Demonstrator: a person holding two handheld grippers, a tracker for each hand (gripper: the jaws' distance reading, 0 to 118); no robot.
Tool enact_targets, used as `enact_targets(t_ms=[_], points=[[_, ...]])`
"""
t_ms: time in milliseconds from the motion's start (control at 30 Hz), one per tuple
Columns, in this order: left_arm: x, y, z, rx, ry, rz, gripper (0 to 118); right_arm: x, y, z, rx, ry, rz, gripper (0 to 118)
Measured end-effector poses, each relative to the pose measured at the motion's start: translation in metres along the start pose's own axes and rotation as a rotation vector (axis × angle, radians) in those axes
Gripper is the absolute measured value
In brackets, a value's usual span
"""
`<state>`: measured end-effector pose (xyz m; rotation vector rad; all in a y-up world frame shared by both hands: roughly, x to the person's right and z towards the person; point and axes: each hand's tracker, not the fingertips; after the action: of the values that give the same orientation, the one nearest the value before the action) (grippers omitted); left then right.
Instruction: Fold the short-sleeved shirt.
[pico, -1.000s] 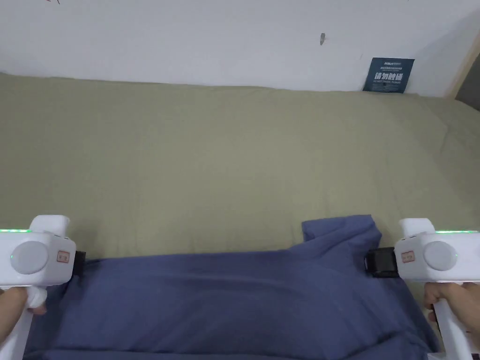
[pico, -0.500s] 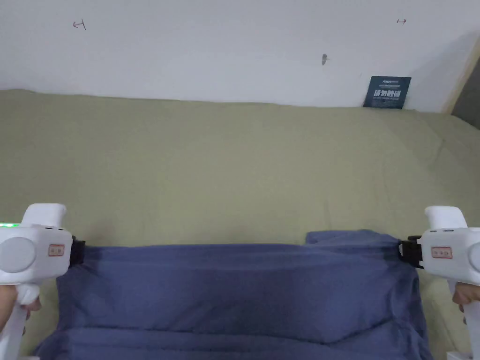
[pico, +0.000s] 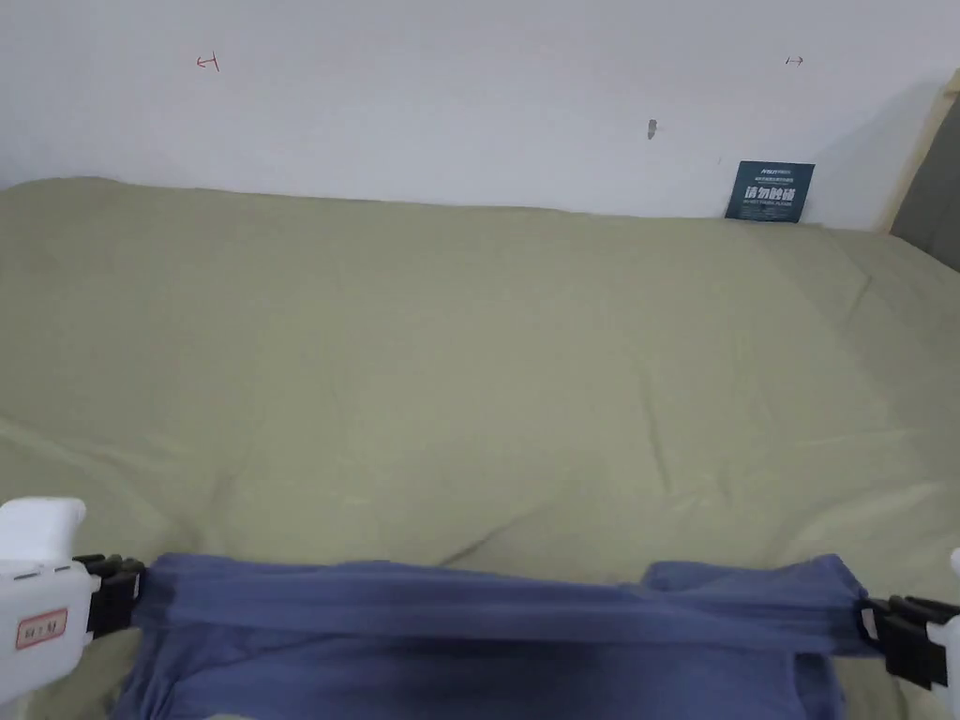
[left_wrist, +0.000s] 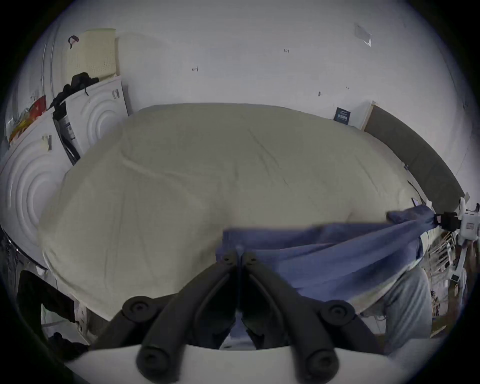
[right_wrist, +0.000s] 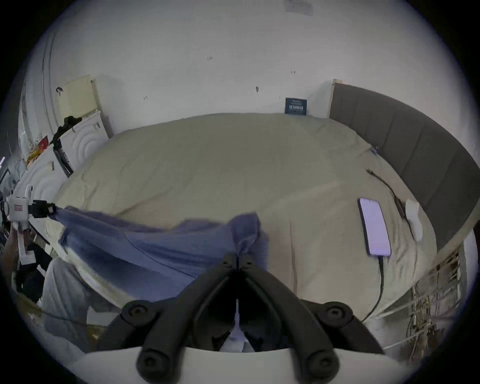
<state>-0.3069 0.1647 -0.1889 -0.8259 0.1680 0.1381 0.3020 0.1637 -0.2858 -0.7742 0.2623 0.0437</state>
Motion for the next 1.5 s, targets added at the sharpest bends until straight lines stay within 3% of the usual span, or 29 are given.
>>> enact_targets(t_ms=[333, 400, 433, 500, 533, 567, 700, 767, 800, 833, 867, 967, 1233, 1400, 1500], points=[[-0.003, -0.038, -0.019, -0.069, -0.002, 0.017, 2, 0.007, -0.053, -0.033, -0.131, -0.012, -0.025, 0], [-0.002, -0.036, -0.017, -0.064, -0.003, 0.019, 8, 0.001, -0.053, -0.031, -0.128, -0.031, -0.013, 8], [-0.002, -0.034, -0.015, -0.056, 0.002, 0.019, 37, -0.001, -0.049, -0.03, -0.129, -0.038, -0.008, 36], [0.001, -0.028, -0.011, -0.053, 0.021, 0.011, 115, -0.009, -0.043, -0.023, -0.114, -0.068, -0.005, 99], [0.002, -0.026, -0.008, -0.029, 0.037, 0.011, 117, -0.013, -0.037, -0.019, -0.089, -0.069, -0.002, 118], [0.004, -0.022, 0.001, 0.029, 0.051, 0.007, 112, -0.02, -0.031, -0.014, -0.045, -0.073, 0.01, 117], [0.012, -0.008, 0.014, 0.085, 0.08, 0.007, 109, -0.053, -0.007, -0.001, 0.068, -0.082, 0.057, 114], [0.017, -0.003, 0.022, 0.129, 0.081, 0.021, 82, -0.077, 0.006, 0.002, 0.126, -0.061, 0.052, 107], [0.02, -0.001, 0.025, 0.154, 0.083, 0.018, 62, -0.086, 0.01, 0.003, 0.167, -0.067, 0.046, 90], [0.023, 0.002, 0.027, 0.164, 0.09, 0.011, 21, -0.096, 0.015, 0.006, 0.216, -0.069, 0.043, 42], [0.019, 0.002, 0.022, 0.173, 0.096, 0.017, 1, -0.106, 0.019, 0.008, 0.257, -0.059, 0.038, 4], [0.014, 0.007, 0.023, 0.194, 0.056, 0.058, 0, -0.133, 0.026, 0.008, 0.376, -0.071, -0.008, 1], [-0.003, 0.021, 0.022, 0.201, -0.01, 0.178, 0, -0.191, 0.038, -0.005, 0.483, -0.138, 0.049, 1], [-0.048, 0.032, 0.004, 0.028, -0.233, 0.341, 0, -0.219, 0.038, -0.009, 0.53, -0.195, 0.118, 1], [-0.078, 0.031, -0.019, -0.097, -0.37, 0.393, 0, -0.234, 0.035, -0.008, 0.553, -0.188, 0.119, 1]])
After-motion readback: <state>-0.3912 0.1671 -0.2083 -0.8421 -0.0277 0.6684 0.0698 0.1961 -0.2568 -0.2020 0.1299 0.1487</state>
